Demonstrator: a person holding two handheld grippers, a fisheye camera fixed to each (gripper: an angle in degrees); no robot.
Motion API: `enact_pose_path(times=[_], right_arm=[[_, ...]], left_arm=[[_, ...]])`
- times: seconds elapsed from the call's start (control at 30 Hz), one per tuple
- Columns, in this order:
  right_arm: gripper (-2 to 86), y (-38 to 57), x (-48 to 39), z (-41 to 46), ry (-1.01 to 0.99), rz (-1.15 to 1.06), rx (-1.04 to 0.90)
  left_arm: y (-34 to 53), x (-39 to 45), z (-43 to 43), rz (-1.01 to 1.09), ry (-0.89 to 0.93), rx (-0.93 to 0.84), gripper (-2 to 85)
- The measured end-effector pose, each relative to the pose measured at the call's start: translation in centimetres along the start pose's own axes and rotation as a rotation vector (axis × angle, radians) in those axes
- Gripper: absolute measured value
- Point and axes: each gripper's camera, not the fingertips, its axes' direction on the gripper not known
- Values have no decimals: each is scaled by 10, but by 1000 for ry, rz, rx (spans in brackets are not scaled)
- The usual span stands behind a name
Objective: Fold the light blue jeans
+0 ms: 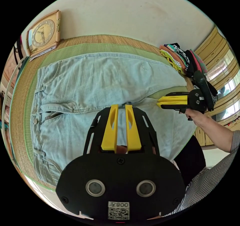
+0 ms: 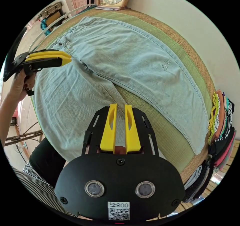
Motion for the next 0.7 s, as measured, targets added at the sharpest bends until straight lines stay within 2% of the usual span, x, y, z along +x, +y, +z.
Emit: enact_pose_path(times=[0.07, 0.2, 0.33, 0.4, 0.43, 0.47, 0.57, 0.7], right_arm=[[57, 1, 3, -3, 2, 11, 13], [52, -9, 6, -26, 36, 9, 128], [49, -33, 10, -15, 30, 7, 122], [41, -42, 14, -7, 40, 26, 97], [34, -42, 15, -9, 42, 29, 118], [22, -42, 15, -12, 53, 32, 151], [5, -53, 14, 8, 71, 7, 76], [-1, -58, 23, 7, 34, 15, 60]], left_arm=[[-20, -2, 20, 1, -19, -69, 23], [-41, -2, 29, 7, -66, -50, 19], [-60, -4, 43, -18, -79, -91, 13], [-61, 1, 34, -8, -65, -37, 11], [-59, 4, 23, 21, -56, 57, 9], [-61, 4, 24, 14, -75, 77, 8], [-77, -4, 56, -4, -40, -92, 5], [-85, 2, 53, -7, -47, -58, 4]])
